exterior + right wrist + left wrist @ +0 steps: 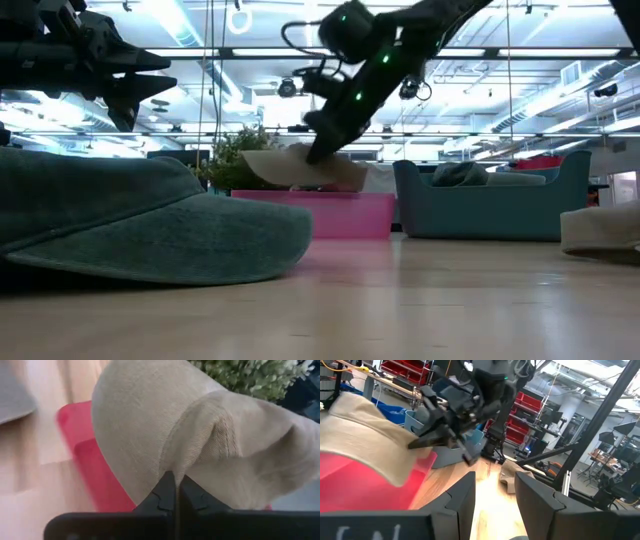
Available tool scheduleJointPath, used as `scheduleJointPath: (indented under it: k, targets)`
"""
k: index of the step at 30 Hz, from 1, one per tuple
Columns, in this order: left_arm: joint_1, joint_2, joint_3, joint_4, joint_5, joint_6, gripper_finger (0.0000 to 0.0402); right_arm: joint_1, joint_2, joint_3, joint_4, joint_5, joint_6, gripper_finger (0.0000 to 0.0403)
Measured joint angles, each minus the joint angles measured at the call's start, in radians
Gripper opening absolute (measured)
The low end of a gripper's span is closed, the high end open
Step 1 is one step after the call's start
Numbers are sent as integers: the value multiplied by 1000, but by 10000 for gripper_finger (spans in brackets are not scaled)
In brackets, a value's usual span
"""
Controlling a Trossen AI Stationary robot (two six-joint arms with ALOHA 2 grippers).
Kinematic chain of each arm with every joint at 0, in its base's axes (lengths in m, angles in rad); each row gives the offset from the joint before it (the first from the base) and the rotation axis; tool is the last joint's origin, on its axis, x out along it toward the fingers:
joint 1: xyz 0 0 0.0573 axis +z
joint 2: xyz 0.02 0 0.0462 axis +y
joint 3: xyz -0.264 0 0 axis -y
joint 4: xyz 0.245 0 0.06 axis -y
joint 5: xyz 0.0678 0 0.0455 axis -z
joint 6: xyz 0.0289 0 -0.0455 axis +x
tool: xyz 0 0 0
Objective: Pick & Place hat
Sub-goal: Put the right brown cap into the red bin, then put the left brown cap into the red bin
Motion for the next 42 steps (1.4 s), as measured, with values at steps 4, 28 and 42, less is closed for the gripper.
scheduleJointPath:
  k: [4, 28, 42]
  targets:
    - [0, 0, 0, 6, 0, 0, 142, -23, 38, 0, 32, -2, 43, 3]
    - [0, 0, 0, 6, 0, 0, 142, 5, 42, 0, -65, -20, -55, 125]
    - [0, 36, 178, -139, -7, 109, 142, 174, -200, 0, -108, 11, -201, 167]
